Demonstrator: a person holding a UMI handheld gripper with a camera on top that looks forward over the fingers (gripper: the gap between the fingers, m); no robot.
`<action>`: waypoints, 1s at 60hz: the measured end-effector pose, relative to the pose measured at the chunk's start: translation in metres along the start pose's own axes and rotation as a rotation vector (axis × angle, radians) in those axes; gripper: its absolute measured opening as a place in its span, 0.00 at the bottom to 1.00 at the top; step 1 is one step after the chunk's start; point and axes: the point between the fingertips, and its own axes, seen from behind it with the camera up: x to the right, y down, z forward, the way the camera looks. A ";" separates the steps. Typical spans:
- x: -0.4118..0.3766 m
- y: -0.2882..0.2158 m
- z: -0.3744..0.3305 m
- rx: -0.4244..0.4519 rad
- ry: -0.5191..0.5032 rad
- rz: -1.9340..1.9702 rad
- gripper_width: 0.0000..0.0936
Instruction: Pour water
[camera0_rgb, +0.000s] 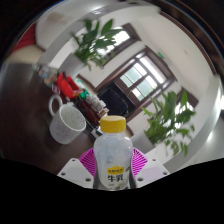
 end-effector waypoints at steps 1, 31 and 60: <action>0.001 -0.003 0.005 -0.004 0.012 -0.047 0.44; -0.007 -0.050 0.075 0.068 0.126 -1.019 0.44; 0.001 -0.070 0.069 0.130 0.184 -1.034 0.44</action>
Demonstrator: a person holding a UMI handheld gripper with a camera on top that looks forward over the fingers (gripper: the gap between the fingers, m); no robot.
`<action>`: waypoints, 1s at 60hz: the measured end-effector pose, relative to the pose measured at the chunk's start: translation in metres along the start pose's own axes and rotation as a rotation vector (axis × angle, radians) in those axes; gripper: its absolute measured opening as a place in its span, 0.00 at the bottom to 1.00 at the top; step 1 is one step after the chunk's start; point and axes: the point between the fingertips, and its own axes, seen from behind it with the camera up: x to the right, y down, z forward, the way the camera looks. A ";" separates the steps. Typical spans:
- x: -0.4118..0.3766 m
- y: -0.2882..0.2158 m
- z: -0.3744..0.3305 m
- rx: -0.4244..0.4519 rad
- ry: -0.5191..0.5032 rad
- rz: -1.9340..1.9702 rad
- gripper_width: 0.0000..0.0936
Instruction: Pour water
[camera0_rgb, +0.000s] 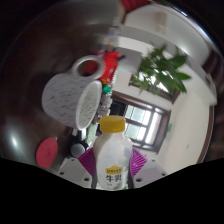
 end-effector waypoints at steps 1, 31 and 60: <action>0.001 0.002 -0.002 0.000 -0.005 0.049 0.44; -0.012 0.021 -0.024 0.145 -0.284 1.753 0.44; -0.077 0.024 -0.013 0.107 -0.292 1.824 0.46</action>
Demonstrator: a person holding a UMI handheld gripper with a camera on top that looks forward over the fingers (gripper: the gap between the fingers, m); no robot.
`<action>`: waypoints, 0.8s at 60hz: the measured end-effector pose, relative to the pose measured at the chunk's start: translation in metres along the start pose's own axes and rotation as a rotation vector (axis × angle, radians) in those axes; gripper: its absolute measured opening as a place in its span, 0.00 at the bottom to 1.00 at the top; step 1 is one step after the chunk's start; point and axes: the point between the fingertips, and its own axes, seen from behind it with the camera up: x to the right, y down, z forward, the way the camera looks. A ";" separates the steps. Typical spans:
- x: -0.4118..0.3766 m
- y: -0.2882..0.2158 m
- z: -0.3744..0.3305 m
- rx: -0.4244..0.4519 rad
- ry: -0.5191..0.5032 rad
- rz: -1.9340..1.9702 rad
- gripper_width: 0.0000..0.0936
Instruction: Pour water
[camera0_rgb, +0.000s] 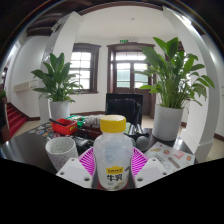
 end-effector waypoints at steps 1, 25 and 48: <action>0.000 0.000 0.000 0.000 -0.001 0.005 0.46; 0.007 0.005 -0.029 -0.071 0.079 0.062 0.89; -0.044 0.022 -0.197 -0.172 0.208 0.125 0.91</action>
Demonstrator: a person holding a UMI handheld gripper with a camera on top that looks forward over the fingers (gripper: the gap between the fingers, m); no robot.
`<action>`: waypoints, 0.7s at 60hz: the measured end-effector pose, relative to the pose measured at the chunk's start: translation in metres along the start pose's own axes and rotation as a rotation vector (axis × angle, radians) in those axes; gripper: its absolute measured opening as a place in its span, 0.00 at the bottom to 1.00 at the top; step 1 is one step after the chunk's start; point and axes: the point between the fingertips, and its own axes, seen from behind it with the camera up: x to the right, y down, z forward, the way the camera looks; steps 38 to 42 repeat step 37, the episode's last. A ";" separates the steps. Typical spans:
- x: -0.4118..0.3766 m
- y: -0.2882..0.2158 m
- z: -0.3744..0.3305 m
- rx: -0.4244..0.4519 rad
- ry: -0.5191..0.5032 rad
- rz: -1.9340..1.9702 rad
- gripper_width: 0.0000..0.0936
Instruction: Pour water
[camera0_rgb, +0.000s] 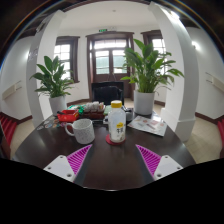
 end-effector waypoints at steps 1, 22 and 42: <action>0.000 0.001 -0.006 0.000 0.010 -0.004 0.92; -0.014 -0.006 -0.088 0.027 0.051 0.004 0.92; -0.013 -0.025 -0.110 0.071 0.086 -0.019 0.92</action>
